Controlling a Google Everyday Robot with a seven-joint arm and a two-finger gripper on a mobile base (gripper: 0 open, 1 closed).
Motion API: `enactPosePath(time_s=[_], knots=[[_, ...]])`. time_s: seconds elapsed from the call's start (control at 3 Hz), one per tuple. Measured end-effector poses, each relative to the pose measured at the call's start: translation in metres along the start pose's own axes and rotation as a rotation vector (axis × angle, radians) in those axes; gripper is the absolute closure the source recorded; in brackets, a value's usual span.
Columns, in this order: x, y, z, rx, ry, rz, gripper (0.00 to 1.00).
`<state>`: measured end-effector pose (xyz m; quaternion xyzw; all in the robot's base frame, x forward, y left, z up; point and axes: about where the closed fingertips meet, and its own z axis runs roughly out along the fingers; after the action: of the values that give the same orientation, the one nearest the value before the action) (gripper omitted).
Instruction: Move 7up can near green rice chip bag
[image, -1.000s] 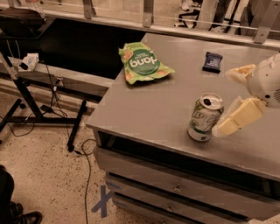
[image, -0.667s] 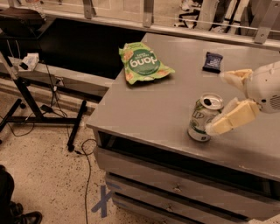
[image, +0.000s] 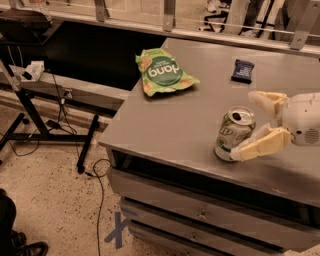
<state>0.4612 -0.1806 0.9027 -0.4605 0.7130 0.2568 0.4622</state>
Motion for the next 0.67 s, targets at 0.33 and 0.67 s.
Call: enactPosePath(time_s=[0.33, 0.67], knots=[[0.0128, 0.0029, 0.0022, 0.001, -0.053, 0.010, 0.18], [0.0198, 0.0051, 0.0027, 0.003, -0.087, 0.015, 0.41]])
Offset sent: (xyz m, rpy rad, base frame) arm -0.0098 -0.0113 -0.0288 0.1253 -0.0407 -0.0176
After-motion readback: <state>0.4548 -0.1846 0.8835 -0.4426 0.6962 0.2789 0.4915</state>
